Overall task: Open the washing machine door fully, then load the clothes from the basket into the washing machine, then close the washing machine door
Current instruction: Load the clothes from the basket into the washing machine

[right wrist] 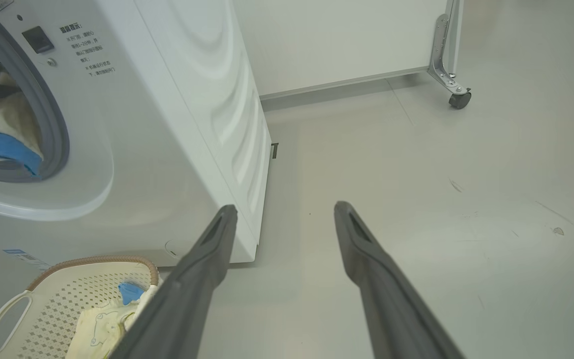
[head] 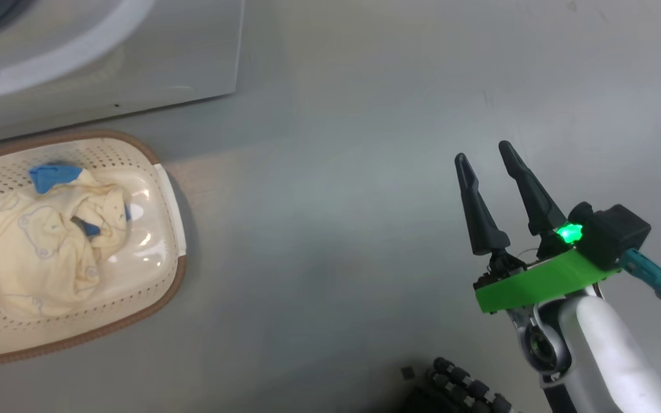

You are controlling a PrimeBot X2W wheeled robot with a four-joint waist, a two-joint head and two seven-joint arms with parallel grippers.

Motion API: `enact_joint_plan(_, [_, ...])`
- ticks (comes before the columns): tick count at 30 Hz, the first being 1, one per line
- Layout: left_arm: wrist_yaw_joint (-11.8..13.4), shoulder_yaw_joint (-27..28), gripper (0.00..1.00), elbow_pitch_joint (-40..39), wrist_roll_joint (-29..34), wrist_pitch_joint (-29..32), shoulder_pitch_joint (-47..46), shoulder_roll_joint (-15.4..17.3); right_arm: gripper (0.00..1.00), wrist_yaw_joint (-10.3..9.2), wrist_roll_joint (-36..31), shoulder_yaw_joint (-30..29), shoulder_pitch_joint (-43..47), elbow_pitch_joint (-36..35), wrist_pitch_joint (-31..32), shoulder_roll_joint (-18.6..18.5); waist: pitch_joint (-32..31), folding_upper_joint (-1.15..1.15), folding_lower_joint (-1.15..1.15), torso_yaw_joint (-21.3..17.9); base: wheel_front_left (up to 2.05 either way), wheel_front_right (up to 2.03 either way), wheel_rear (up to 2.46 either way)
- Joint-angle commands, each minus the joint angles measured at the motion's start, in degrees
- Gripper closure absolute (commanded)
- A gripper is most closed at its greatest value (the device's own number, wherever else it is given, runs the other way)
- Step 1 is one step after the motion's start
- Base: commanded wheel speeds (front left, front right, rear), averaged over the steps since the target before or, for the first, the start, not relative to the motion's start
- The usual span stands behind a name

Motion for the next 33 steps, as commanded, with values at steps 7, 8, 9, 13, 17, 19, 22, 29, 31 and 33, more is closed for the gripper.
enact_joint_plan(7, [2.6,1.4,1.0,-3.7,4.9,-12.1,-6.5,6.3,0.0,0.21,1.9,1.9,-1.2,-1.7,-0.7,-0.6,4.1,0.0,-0.01,-3.5,0.0,0.0,0.0])
enact_joint_plan(8, [3.0,1.4,1.0,-3.4,5.3,-13.9,-6.8,6.4,0.0,0.21,2.0,1.9,-1.3,-1.7,-0.7,-0.6,4.2,0.0,-0.01,-3.6,0.0,0.0,0.0])
enact_joint_plan(9, [3.7,1.2,1.0,-2.8,6.1,-17.0,-7.4,6.6,0.0,0.21,2.2,2.0,-1.5,-1.7,-0.7,-0.6,4.5,0.0,-0.01,-3.7,0.0,0.0,0.0])
enact_joint_plan(13, [4.7,1.2,1.0,-0.9,7.1,-21.7,-8.4,6.8,0.0,0.21,2.2,1.9,-2.1,-1.9,-0.7,-0.6,5.0,0.0,-0.01,-3.7,0.0,0.0,0.0])
enact_joint_plan(17, [4.6,1.4,0.0,2.2,6.2,-22.4,-9.1,6.0,0.0,0.21,2.0,1.8,-2.5,-2.0,-0.7,-0.6,5.4,0.0,-0.01,-3.3,0.0,0.0,0.0])
enact_joint_plan(19, [4.5,1.2,0.0,3.1,6.1,-22.6,-9.5,5.7,0.0,0.21,1.9,1.7,-2.5,-2.0,-0.7,-0.6,5.6,0.0,-0.01,-3.0,0.0,0.0,0.0])
enact_joint_plan(22, [4.3,0.9,0.0,4.4,5.9,-22.9,-10.1,5.4,0.0,0.21,1.9,1.6,-2.7,-2.0,-0.7,-0.6,5.7,0.0,-0.01,-2.7,0.0,0.0,0.0])
enact_joint_plan(29, [3.7,0.5,0.0,6.0,5.3,-23.0,-10.9,4.7,0.0,0.21,1.8,1.4,-3.1,-1.9,-0.7,-0.6,5.8,0.0,-0.01,-2.1,0.0,0.0,0.0])
enact_joint_plan(31, [3.5,0.5,0.0,6.5,5.0,-23.3,-10.7,4.5,0.0,0.21,1.7,1.3,-3.2,-1.9,-0.7,-0.6,5.8,0.0,-0.01,-1.8,0.0,0.0,0.0])
enact_joint_plan(33, [3.5,0.5,0.0,6.9,4.8,-23.7,-10.4,4.3,0.0,0.21,1.6,1.2,-3.3,-1.9,-0.7,-0.6,5.7,0.0,-0.01,-1.6,0.0,0.0,0.0])
